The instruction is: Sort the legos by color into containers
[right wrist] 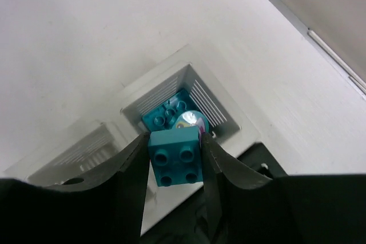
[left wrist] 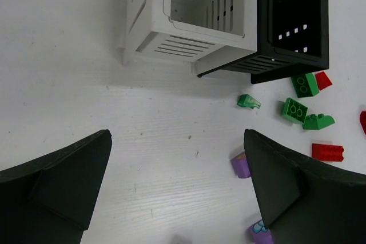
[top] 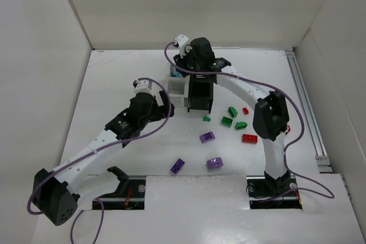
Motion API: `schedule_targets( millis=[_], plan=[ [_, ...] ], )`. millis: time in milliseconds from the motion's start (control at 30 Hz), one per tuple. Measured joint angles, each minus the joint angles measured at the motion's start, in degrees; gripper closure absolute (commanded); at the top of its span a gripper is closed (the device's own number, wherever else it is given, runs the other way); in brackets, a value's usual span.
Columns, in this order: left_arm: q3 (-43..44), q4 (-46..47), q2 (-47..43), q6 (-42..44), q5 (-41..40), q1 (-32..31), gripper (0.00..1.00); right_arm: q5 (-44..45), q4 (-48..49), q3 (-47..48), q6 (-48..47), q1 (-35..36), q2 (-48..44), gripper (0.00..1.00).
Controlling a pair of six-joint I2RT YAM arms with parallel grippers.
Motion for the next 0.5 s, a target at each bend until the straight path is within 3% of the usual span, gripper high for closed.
schedule_targets(
  millis=[167, 267, 400, 500],
  plan=[
    [0.0, 0.1, 0.3, 1.0, 2.2, 0.0, 0.00, -0.8, -1.7, 6.6, -0.3, 0.1, 6.4, 0.31],
    [-0.4, 0.1, 1.0, 1.1, 3.8, -0.4, 0.00, -1.3, -2.5, 6.4, -1.1, 0.2, 5.7, 0.20],
    [-3.6, -0.4, 1.2, -1.2, 4.9, -3.8, 0.00, -1.0, -1.9, -2.0, -2.0, 0.3, -2.5, 0.14],
    [-6.3, -1.7, 2.3, -4.0, 5.0, -10.2, 0.00, -0.9, -1.8, -10.1, -2.2, 0.3, -12.2, 0.12]
  ],
)
